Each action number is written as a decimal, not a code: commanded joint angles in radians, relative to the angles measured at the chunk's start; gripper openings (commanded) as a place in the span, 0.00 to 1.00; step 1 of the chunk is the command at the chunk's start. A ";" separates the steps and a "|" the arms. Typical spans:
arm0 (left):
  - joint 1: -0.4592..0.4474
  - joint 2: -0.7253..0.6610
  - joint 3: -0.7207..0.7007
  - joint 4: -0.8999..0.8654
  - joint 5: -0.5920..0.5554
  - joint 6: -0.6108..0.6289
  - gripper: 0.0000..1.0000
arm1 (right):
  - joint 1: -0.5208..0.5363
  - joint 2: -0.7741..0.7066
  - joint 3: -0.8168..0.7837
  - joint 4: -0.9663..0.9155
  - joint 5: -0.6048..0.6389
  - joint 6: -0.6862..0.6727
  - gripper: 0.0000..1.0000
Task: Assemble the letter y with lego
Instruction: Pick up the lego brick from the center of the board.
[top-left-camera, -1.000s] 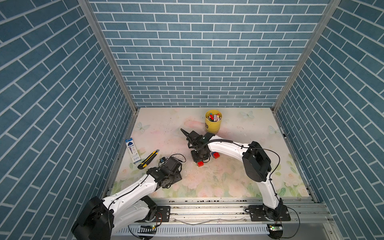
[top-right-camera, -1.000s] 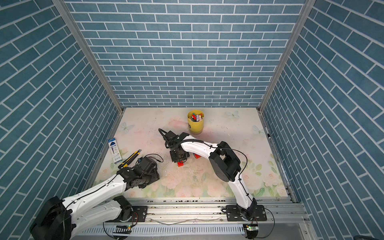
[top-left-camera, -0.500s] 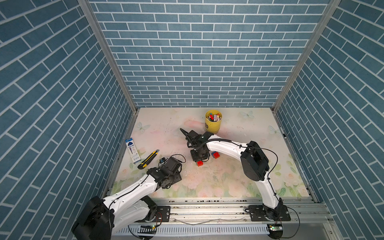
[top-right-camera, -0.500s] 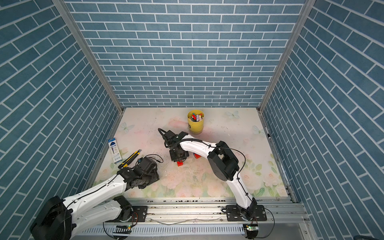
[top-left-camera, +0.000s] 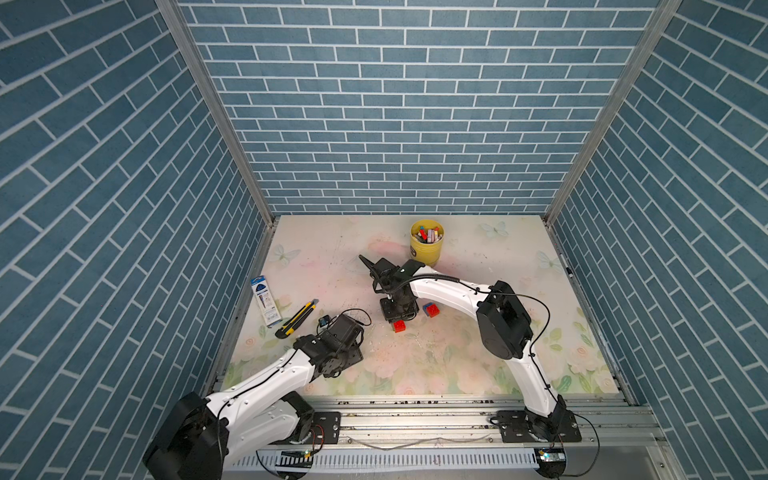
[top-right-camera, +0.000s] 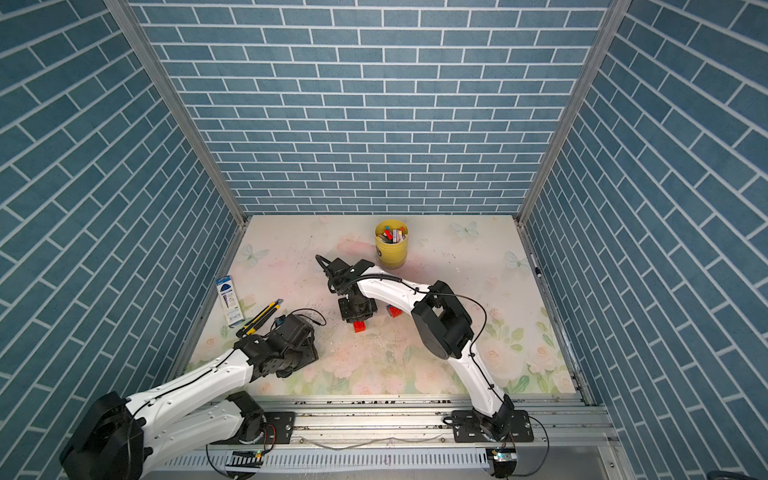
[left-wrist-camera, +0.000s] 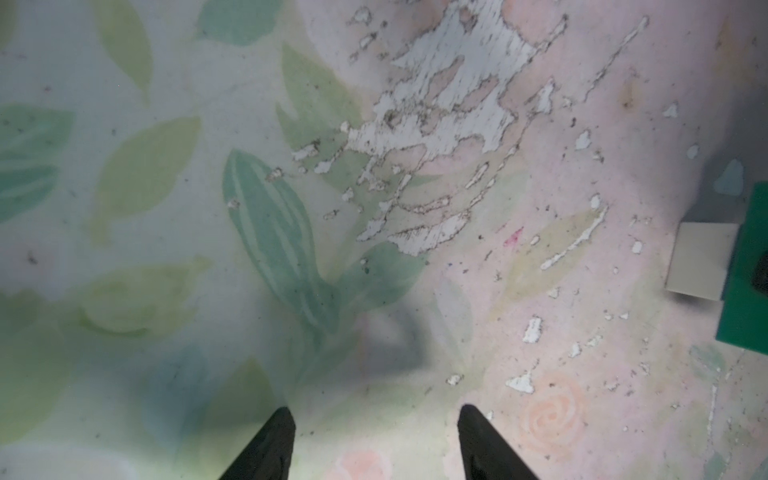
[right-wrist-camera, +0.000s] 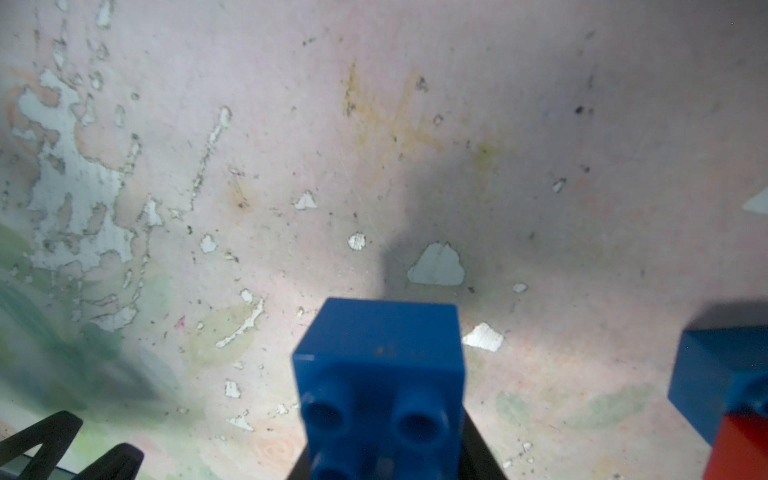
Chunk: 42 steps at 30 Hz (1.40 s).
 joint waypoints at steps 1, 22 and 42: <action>0.007 0.009 0.014 -0.025 -0.024 -0.008 0.65 | 0.002 0.184 -0.088 0.010 -0.032 -0.006 0.24; 0.004 0.058 0.050 -0.014 -0.005 -0.002 0.65 | -0.001 -0.187 -0.145 0.032 0.144 -0.057 0.25; -0.096 0.297 0.269 0.054 0.006 0.076 0.65 | -0.134 -0.698 -0.597 0.049 0.190 -0.025 0.27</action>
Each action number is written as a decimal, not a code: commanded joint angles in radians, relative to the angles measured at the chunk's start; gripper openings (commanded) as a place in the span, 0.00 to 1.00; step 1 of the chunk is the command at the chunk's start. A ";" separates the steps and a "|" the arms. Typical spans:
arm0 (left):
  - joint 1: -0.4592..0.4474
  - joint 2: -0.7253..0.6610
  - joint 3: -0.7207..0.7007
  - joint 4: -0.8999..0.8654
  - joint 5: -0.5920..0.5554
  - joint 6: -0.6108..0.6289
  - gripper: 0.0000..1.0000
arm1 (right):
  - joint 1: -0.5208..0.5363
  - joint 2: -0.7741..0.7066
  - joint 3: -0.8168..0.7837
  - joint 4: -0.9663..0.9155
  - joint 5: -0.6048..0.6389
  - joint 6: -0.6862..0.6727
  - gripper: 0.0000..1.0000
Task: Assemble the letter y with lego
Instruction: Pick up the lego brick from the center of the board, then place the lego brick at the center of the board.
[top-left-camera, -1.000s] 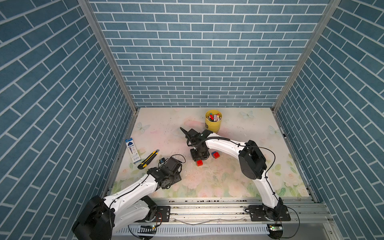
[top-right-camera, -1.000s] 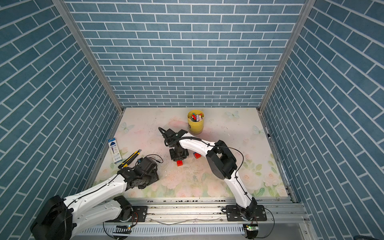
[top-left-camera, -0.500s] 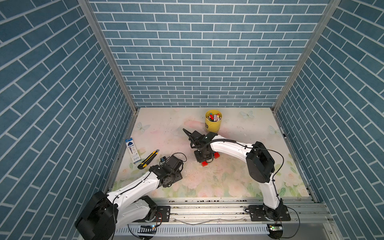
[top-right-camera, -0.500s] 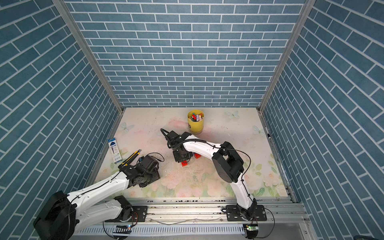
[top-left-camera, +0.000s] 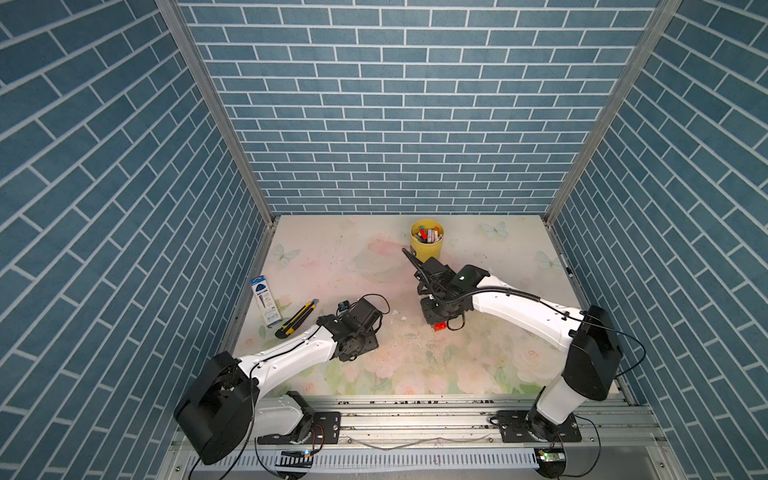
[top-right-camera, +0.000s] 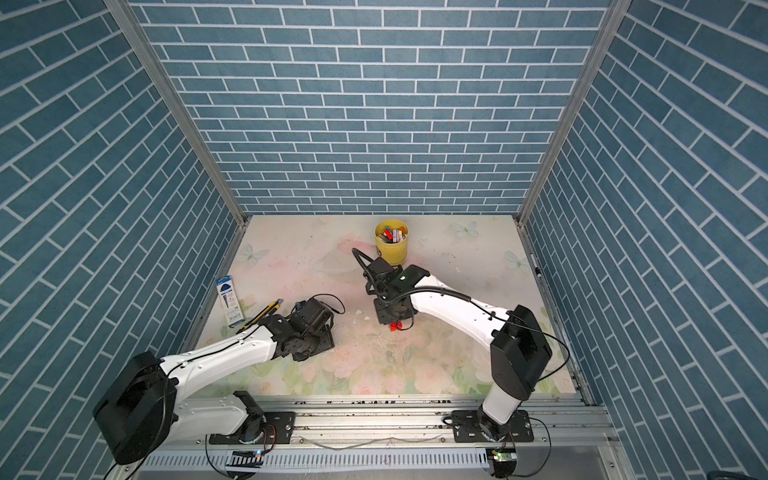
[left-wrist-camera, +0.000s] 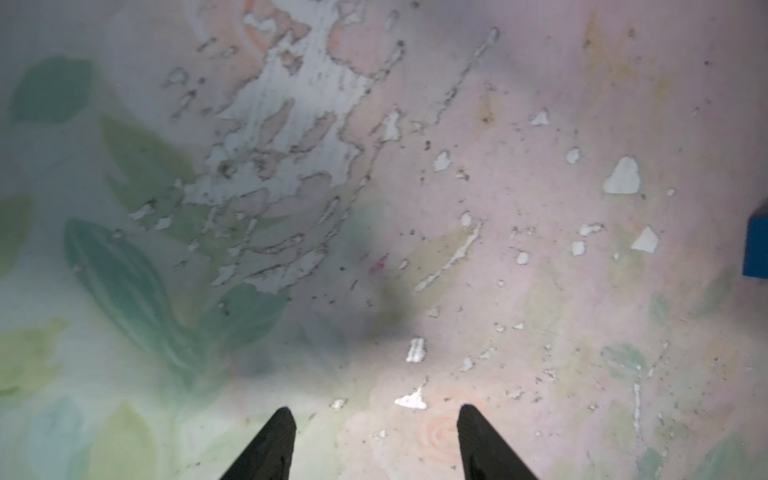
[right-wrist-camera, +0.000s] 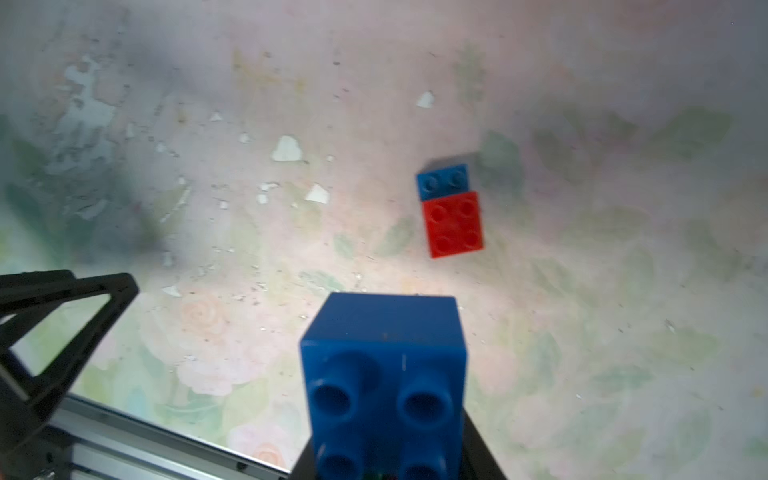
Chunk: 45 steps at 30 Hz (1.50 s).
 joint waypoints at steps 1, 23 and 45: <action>-0.027 0.038 0.056 0.030 0.002 0.039 0.65 | -0.052 -0.074 -0.090 -0.004 0.024 0.026 0.27; -0.063 0.128 0.122 0.013 0.001 0.041 0.65 | -0.172 0.038 -0.280 0.222 -0.056 0.011 0.31; -0.063 0.125 0.128 0.038 0.012 0.069 0.66 | -0.171 -0.084 -0.126 0.042 0.038 -0.084 0.57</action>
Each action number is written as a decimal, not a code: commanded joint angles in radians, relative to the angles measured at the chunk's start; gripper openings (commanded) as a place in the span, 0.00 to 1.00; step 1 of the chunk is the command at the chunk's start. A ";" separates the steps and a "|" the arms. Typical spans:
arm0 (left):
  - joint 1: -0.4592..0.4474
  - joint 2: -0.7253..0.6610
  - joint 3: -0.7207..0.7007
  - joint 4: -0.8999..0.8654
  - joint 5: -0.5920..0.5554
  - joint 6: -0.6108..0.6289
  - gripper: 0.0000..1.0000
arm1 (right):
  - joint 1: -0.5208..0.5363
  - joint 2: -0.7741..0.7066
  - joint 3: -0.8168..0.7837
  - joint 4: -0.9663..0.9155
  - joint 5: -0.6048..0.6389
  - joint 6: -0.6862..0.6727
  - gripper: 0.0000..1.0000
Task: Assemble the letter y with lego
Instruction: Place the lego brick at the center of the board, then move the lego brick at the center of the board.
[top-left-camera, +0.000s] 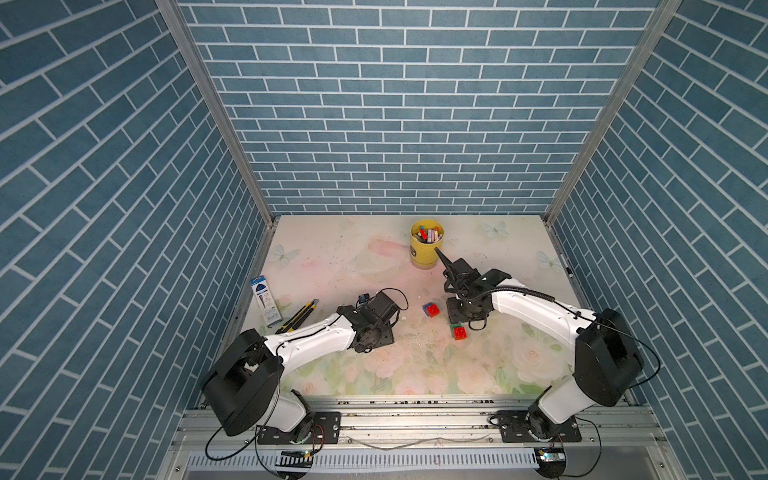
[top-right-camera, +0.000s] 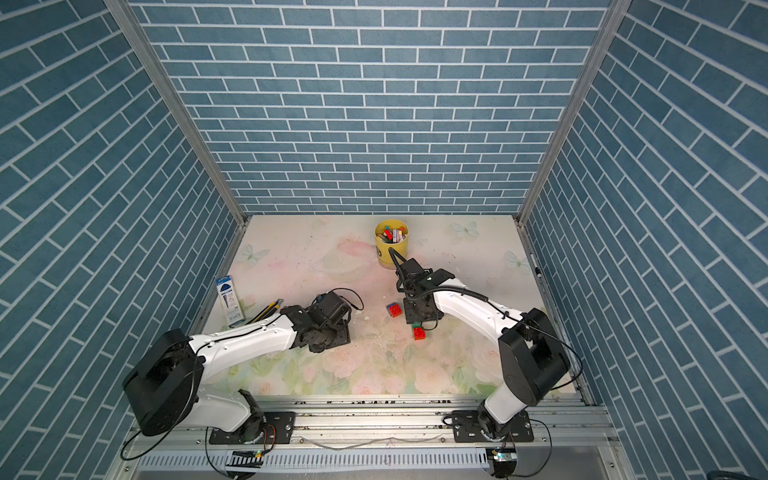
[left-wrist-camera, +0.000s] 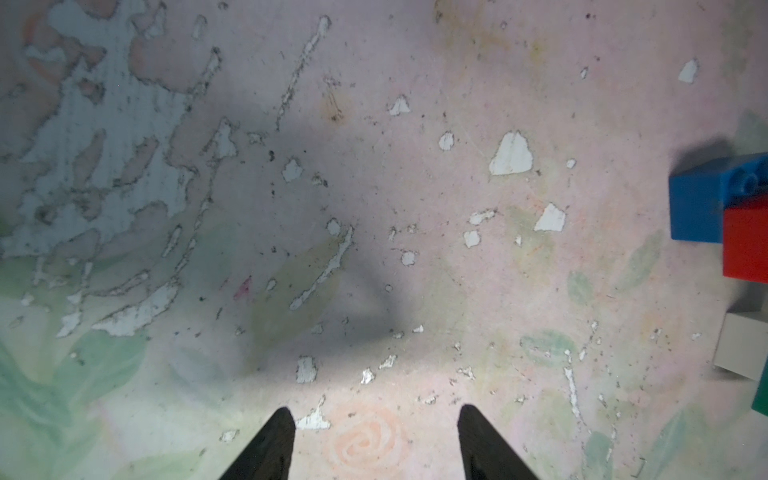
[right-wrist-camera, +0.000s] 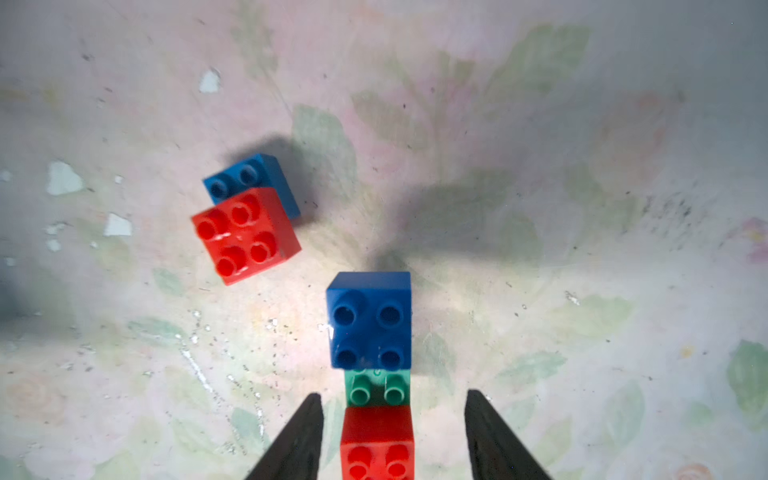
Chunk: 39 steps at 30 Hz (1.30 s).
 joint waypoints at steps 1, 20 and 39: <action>-0.005 -0.024 0.011 0.013 0.001 0.022 0.67 | 0.000 -0.026 0.045 -0.045 0.000 -0.055 0.57; -0.004 -0.122 -0.064 0.033 0.005 0.011 0.68 | 0.015 0.301 0.250 0.058 -0.230 -0.178 0.59; -0.003 -0.170 -0.088 0.004 -0.038 -0.007 0.68 | 0.115 0.429 0.357 0.005 -0.232 -0.280 0.30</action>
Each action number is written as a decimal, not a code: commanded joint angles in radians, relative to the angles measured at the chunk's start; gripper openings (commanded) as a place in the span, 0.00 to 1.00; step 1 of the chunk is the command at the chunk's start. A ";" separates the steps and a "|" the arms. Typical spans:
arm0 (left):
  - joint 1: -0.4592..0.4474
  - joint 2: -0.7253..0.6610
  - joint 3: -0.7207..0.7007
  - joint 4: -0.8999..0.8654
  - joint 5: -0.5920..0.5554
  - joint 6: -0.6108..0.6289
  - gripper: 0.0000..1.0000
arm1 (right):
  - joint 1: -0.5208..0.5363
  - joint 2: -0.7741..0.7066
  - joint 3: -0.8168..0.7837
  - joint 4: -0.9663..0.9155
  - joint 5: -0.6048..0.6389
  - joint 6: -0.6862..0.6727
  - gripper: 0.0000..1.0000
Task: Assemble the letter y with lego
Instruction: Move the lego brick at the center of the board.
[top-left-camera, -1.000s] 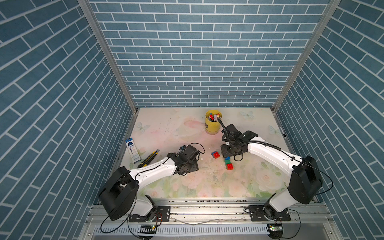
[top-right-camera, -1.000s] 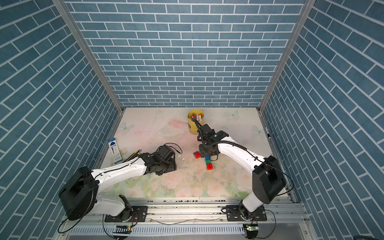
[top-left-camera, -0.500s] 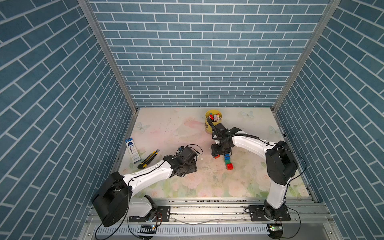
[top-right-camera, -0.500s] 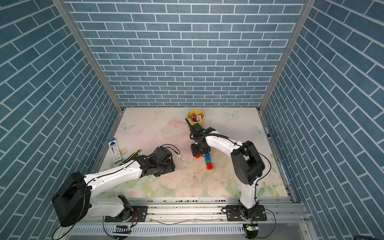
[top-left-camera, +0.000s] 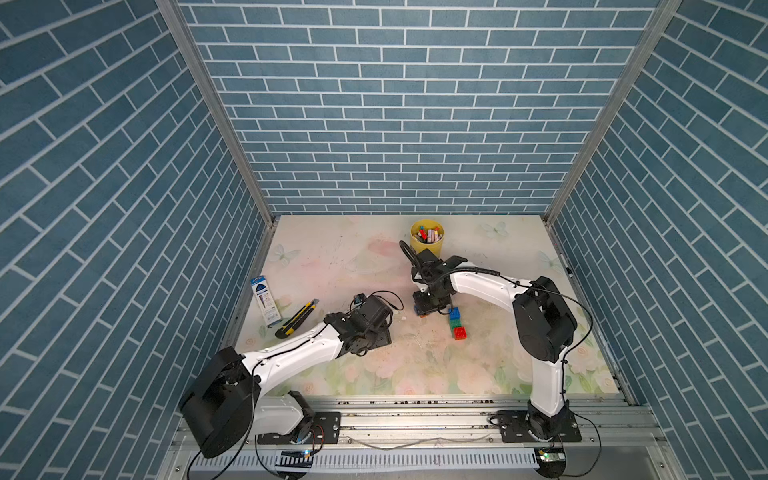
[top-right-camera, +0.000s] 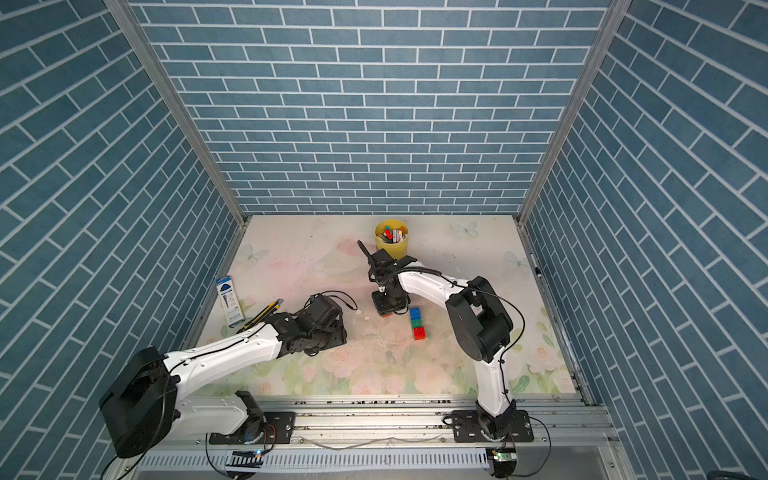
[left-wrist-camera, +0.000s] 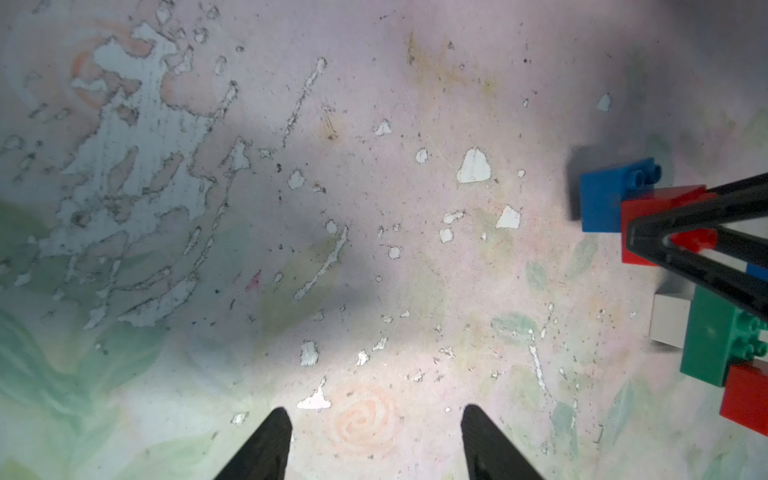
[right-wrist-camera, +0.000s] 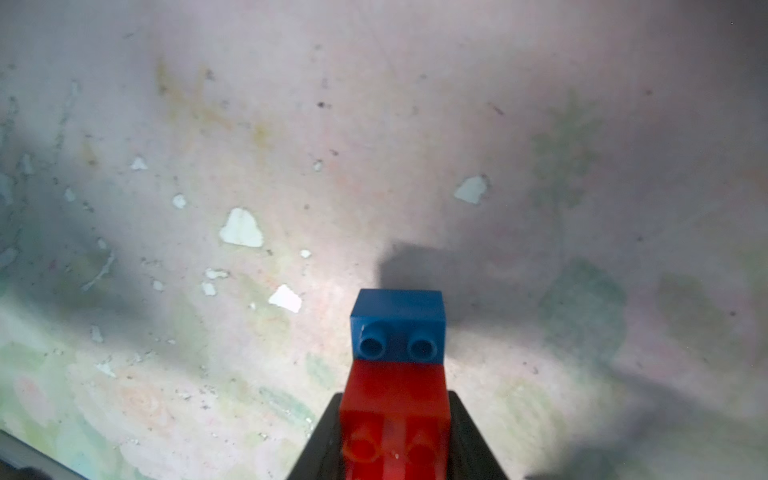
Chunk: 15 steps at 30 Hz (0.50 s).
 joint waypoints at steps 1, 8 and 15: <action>-0.003 -0.032 -0.033 -0.036 -0.033 -0.011 0.68 | 0.038 0.013 0.031 -0.041 -0.004 -0.075 0.30; 0.000 -0.095 -0.060 -0.072 -0.066 -0.021 0.68 | 0.103 0.047 0.059 -0.074 -0.009 -0.175 0.31; 0.006 -0.121 -0.080 -0.077 -0.072 -0.032 0.68 | 0.130 0.076 0.082 -0.095 0.023 -0.201 0.33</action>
